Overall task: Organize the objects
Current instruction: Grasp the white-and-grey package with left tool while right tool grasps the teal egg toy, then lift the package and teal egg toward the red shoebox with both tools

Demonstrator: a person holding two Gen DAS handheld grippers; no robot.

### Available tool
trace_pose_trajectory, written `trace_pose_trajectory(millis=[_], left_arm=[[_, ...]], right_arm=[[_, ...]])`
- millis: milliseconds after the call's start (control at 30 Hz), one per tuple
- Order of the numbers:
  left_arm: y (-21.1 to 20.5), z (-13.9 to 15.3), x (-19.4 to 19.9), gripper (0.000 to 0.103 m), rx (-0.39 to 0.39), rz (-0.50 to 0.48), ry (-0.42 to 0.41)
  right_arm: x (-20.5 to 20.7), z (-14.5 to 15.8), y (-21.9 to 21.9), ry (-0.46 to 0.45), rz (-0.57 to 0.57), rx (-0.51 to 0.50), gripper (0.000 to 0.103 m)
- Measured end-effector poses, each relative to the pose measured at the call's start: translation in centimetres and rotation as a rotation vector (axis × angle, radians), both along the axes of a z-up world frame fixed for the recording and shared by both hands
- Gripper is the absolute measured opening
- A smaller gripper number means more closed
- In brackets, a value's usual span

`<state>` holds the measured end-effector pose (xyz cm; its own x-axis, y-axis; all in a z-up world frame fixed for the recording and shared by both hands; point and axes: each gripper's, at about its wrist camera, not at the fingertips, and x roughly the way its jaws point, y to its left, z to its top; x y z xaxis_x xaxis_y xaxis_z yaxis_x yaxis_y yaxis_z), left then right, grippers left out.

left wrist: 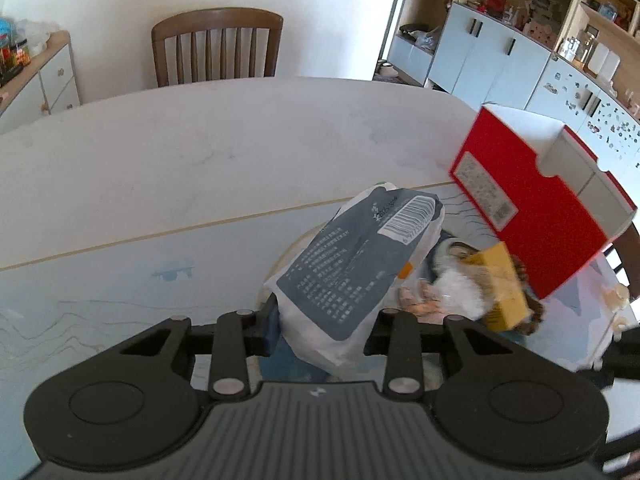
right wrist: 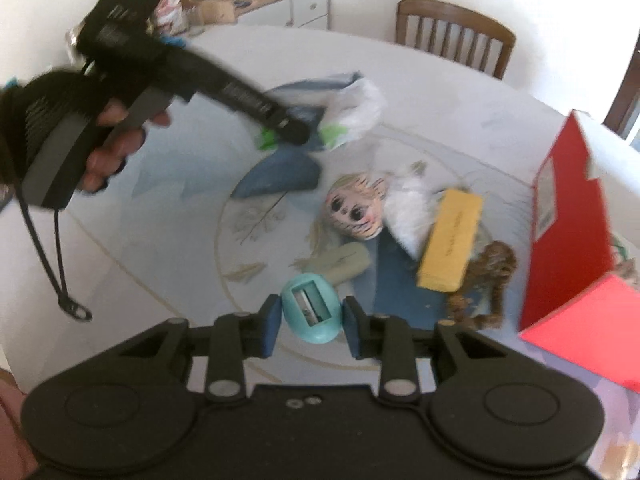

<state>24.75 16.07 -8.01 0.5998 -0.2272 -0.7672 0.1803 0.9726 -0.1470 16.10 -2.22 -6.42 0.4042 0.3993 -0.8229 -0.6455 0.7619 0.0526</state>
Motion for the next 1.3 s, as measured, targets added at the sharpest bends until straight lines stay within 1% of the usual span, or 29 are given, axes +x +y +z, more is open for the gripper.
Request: trace_pose_trajectory(millis=[233, 433, 667, 800, 1033, 1300], left_arm=[[-3.0, 3.5, -1.9, 0.035, -0.001, -0.021, -0.027], [-6.5, 6.5, -3.0, 0.035, -0.001, -0.041, -0.048], [-11.4, 8.6, -3.0, 0.035, 0.011, -0.072, -0.037], [-14.4, 9.5, -2.5, 0.035, 0.015, -0.092, -0.032], [-19.6, 10.4, -1.3, 0.035, 0.013, -0.132, -0.049], [-25.4, 10.5, 0.9, 0.035, 0.019, -0.165, -0.058]], right_arm=[[0.7, 4.0, -3.3, -0.044, -0.079, 0.065, 0.031], [1.4, 6.7, -6.2, -0.081, -0.129, 0.103, 0.031], [2.3, 9.2, -10.6, -0.104, -0.180, 0.149, 0.031], [3.0, 9.7, -12.9, -0.120, -0.206, 0.156, 0.031], [4.6, 10.3, -17.6, -0.147, -0.247, 0.160, 0.031], [7.1, 10.0, -22.4, -0.153, -0.277, 0.165, 0.031]])
